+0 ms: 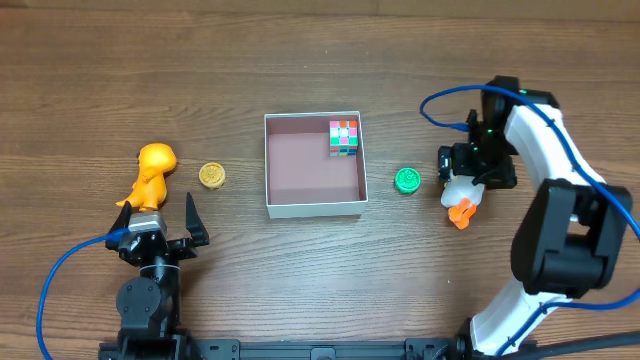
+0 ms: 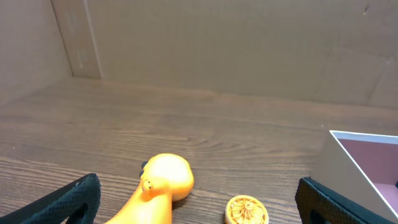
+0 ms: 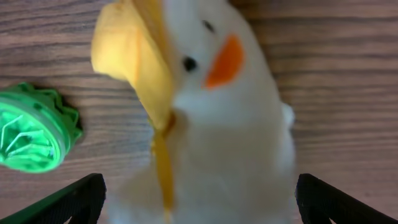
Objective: Pack container
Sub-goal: 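Lower and close the right gripper on the duck's head, then lift the duck and carry it left over the box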
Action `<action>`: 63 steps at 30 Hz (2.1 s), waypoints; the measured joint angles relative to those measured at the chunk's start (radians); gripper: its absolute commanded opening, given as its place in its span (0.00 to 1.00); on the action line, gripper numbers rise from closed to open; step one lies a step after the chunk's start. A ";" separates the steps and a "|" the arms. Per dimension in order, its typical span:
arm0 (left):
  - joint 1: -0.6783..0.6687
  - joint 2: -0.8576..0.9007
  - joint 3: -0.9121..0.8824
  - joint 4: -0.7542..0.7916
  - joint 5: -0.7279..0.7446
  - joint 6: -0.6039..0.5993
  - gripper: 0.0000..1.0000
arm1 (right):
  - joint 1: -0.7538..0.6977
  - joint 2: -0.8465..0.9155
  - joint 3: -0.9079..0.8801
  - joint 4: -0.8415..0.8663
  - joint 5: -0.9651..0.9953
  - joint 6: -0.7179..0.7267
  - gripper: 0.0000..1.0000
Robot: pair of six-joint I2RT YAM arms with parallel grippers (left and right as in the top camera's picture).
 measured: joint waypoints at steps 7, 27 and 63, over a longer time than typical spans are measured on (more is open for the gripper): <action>0.000 0.000 0.000 0.000 0.000 0.000 1.00 | 0.006 0.003 -0.004 0.025 0.019 0.014 1.00; 0.000 0.000 0.000 0.000 0.000 0.000 1.00 | 0.006 0.003 -0.116 0.093 0.054 0.048 1.00; 0.000 0.000 0.000 0.000 0.000 0.000 1.00 | 0.006 0.003 -0.013 0.017 0.054 0.104 0.26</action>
